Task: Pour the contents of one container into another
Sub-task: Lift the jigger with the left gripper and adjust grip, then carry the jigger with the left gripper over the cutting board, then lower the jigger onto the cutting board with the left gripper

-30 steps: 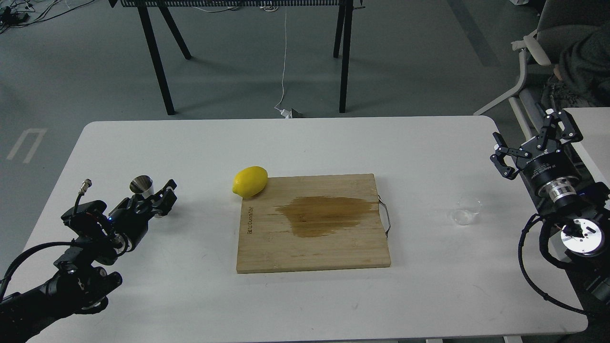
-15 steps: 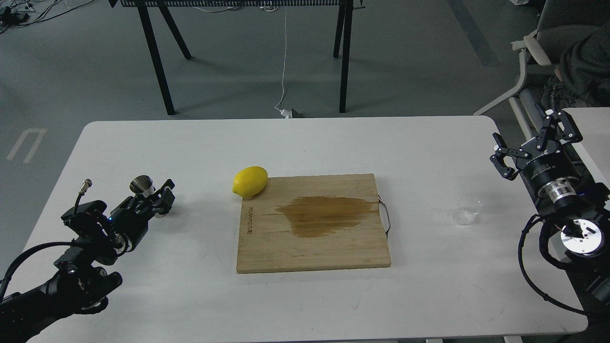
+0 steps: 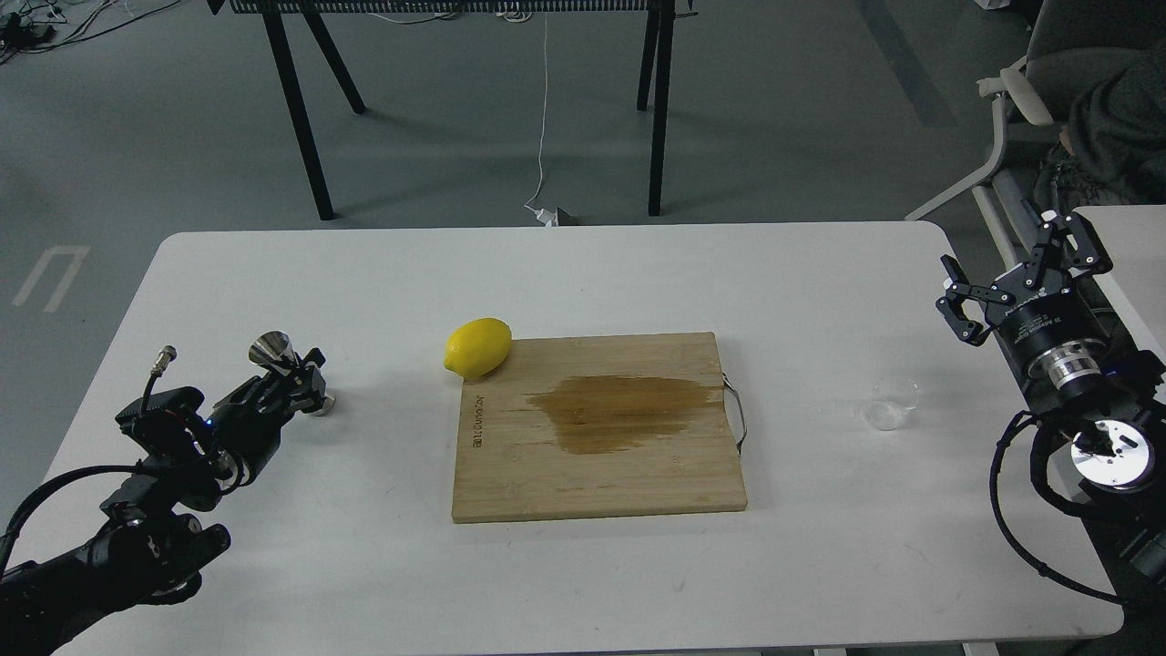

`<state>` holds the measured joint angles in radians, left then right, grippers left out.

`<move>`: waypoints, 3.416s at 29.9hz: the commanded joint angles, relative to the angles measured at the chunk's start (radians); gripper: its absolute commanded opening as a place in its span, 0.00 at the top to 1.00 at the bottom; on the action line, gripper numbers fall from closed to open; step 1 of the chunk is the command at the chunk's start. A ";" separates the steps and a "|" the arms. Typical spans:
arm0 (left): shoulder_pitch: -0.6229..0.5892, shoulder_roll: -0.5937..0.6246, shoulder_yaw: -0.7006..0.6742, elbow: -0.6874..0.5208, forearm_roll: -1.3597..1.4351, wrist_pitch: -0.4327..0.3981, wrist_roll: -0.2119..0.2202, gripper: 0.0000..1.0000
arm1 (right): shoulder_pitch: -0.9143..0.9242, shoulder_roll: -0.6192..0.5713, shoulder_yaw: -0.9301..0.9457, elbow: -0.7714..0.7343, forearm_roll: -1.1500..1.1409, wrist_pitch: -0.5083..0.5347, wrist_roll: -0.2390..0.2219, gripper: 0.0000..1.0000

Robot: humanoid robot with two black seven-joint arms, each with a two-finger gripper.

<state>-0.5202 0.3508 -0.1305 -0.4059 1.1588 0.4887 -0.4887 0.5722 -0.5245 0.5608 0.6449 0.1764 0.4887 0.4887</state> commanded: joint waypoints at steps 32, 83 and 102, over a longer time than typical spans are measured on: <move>-0.147 0.005 0.000 0.035 -0.004 0.000 0.000 0.77 | -0.006 0.000 0.008 -0.002 0.000 0.000 0.000 0.01; -0.482 -0.351 0.141 -0.023 0.349 0.000 0.000 0.76 | 0.012 0.051 0.007 -0.154 0.000 0.000 0.000 0.01; -0.322 -0.351 0.140 -0.159 0.394 0.000 0.000 0.76 | 0.012 0.055 0.001 -0.159 0.000 0.000 0.000 0.01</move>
<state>-0.8715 0.0000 0.0090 -0.5555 1.5455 0.4887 -0.4887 0.5846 -0.4689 0.5630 0.4862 0.1764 0.4887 0.4887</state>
